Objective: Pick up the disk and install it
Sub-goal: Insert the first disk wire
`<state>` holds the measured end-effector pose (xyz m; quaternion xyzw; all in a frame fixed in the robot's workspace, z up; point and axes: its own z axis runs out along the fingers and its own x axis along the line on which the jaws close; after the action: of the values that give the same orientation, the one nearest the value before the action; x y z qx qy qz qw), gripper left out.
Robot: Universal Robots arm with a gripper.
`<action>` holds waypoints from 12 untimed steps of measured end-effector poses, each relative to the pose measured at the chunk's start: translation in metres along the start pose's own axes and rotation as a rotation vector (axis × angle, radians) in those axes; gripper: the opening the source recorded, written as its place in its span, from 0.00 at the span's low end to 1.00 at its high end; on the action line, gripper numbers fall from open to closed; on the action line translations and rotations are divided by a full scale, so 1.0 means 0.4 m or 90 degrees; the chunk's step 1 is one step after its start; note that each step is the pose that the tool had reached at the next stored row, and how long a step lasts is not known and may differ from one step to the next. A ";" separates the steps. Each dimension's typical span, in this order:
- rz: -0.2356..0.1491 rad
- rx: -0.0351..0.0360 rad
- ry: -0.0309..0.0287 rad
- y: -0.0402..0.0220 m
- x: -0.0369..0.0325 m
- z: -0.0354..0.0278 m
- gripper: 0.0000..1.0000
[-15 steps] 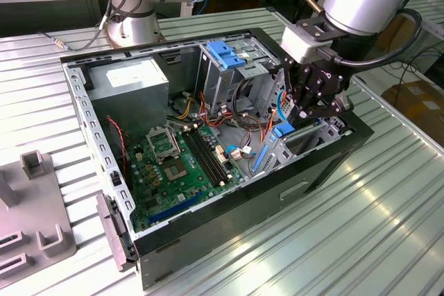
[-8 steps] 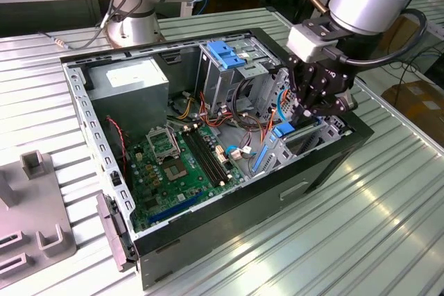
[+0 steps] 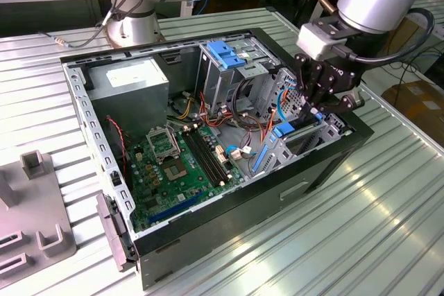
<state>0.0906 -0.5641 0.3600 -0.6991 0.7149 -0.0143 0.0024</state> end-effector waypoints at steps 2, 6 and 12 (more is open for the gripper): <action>-0.007 0.0019 -0.0003 -0.001 0.000 0.000 0.10; -0.046 0.0060 -0.0012 -0.002 0.000 -0.001 0.10; -0.071 0.0063 -0.0018 -0.051 -0.009 0.001 0.10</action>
<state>0.1112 -0.5610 0.3601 -0.7378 0.6748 -0.0169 0.0060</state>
